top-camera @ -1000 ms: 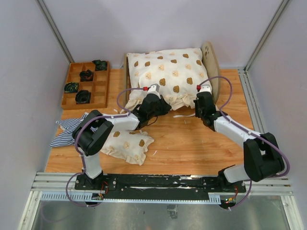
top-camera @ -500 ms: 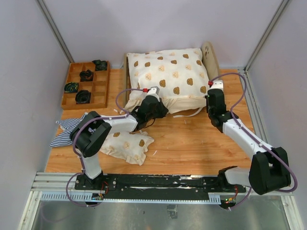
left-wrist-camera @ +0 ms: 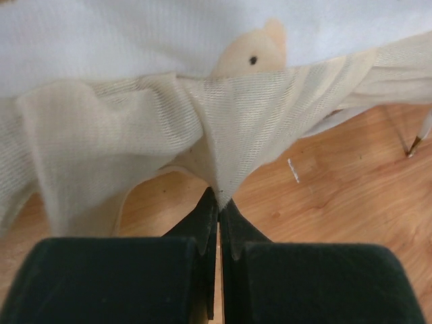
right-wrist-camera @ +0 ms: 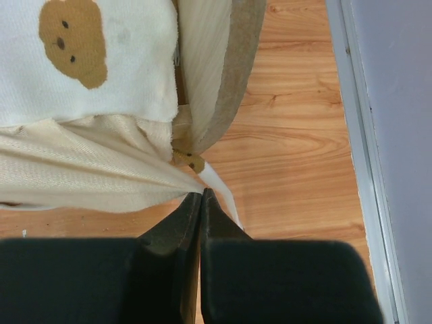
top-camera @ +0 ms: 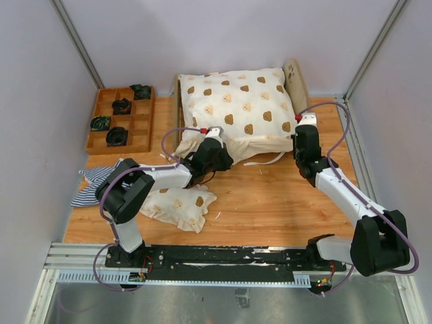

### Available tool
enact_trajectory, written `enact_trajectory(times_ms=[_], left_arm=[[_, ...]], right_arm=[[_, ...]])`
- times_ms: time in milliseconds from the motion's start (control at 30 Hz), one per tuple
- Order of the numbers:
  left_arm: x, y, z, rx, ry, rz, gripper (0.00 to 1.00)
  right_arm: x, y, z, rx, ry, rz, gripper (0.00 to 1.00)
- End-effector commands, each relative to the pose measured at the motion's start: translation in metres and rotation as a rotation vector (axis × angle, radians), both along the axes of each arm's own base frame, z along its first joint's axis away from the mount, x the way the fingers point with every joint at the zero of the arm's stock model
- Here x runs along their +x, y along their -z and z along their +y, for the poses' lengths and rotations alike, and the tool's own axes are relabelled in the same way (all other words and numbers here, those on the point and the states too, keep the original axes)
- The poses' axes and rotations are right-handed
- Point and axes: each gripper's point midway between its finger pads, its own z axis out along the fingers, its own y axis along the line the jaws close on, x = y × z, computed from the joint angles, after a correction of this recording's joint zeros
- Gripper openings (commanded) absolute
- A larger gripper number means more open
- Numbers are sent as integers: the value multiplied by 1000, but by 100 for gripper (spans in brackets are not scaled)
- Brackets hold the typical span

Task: Set up the pet bed

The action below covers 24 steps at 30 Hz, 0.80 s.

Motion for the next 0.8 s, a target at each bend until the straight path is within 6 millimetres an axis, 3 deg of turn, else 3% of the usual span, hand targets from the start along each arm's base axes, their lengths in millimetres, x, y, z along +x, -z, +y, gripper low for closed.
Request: enact_trajectory(times_ms=[0, 67, 133, 233, 333, 467, 533, 633, 767], left_arm=[[-13, 12, 6, 12, 5, 54, 0], [-18, 14, 2, -12, 19, 75, 3], [-21, 12, 3, -28, 17, 86, 16], [-27, -6, 4, -51, 38, 58, 21], [-31, -31, 15, -53, 28, 5, 41], [-26, -63, 49, 51, -66, -79, 61], [-20, -75, 71, 120, -124, -115, 64], [-11, -87, 103, 180, -200, -134, 66], [-4, -97, 148, 272, -304, -155, 68]], right_arm=[[-4, -9, -5, 31, 5, -3, 0], [-8, 2, 8, 95, -43, 22, 0], [-14, 16, 17, 153, -61, 54, 4], [-26, 24, 21, 177, -71, 112, 26], [-31, 4, 19, 173, -68, 109, 42], [-30, -37, 29, 227, -121, 17, 53], [-25, -53, 31, 250, -126, -55, 54], [-15, -63, 24, 248, -79, -122, 54], [-5, -59, 23, 243, -58, -134, 51]])
